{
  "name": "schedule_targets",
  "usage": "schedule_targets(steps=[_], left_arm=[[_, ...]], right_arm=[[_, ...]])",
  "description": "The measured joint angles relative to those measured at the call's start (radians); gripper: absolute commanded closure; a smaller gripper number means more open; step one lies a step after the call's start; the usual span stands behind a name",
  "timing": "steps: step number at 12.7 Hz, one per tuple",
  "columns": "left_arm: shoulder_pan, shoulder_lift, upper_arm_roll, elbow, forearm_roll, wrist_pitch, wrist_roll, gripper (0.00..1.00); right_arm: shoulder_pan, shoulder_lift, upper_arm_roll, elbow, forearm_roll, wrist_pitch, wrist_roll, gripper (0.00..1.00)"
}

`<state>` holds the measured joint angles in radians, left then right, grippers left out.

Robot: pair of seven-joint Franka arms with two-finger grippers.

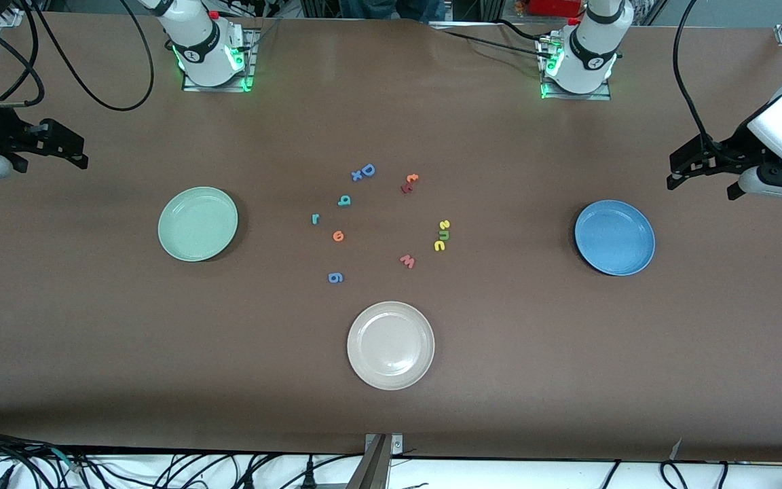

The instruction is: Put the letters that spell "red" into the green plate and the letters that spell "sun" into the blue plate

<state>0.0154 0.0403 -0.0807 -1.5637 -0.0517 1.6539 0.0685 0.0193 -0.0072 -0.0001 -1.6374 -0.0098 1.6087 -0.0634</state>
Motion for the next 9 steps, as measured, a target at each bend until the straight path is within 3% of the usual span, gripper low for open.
schedule_targets(steps=[9], left_arm=[[0.0, 0.0, 0.0, 0.0, 0.0, 0.0, 0.0, 0.0]], right_arm=[[0.0, 0.011, 0.0, 0.003, 0.0, 0.002, 0.0, 0.0]])
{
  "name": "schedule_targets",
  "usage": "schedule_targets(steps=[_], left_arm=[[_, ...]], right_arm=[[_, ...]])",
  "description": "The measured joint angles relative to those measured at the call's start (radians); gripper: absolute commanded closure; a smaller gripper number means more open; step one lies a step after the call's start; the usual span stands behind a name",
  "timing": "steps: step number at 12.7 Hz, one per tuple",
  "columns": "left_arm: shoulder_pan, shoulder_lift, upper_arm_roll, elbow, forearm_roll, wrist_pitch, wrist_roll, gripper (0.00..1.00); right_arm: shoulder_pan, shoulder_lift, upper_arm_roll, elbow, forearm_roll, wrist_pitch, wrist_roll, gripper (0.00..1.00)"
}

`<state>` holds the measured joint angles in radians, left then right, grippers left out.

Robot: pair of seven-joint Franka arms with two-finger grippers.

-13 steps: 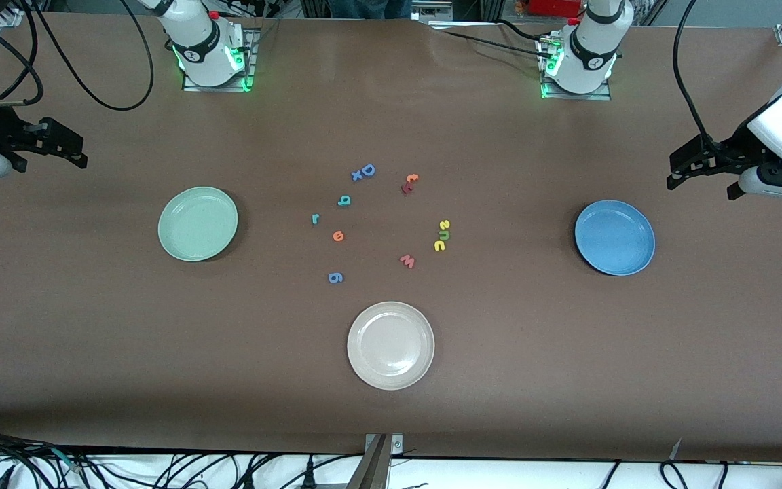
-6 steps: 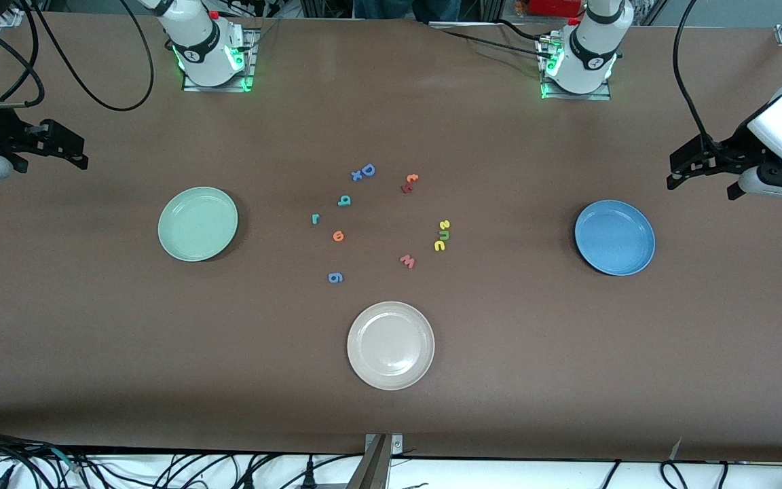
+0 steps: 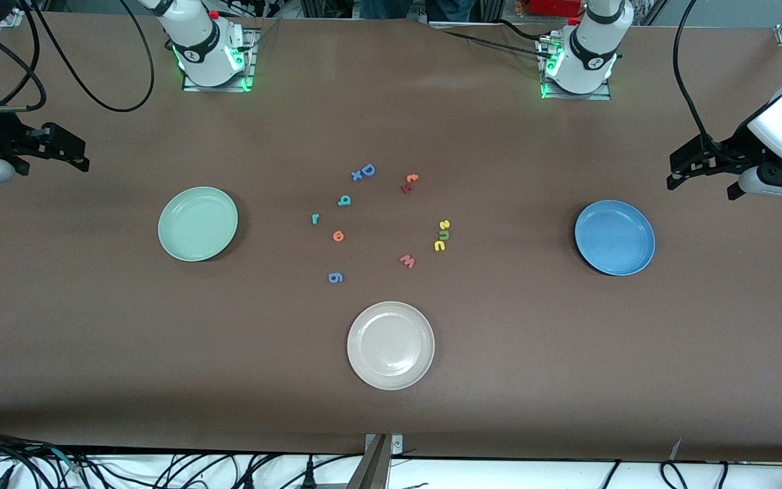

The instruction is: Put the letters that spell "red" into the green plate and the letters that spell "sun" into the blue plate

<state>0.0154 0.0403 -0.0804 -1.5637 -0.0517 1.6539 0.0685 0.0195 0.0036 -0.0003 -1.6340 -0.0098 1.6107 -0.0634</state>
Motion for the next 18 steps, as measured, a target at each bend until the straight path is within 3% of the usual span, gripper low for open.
schedule_targets(steps=[18], left_arm=[[0.0, 0.0, 0.0, 0.0, 0.0, 0.0, 0.0, 0.0]], right_arm=[[0.005, -0.001, 0.001, 0.001, 0.0, -0.03, 0.0, 0.0]])
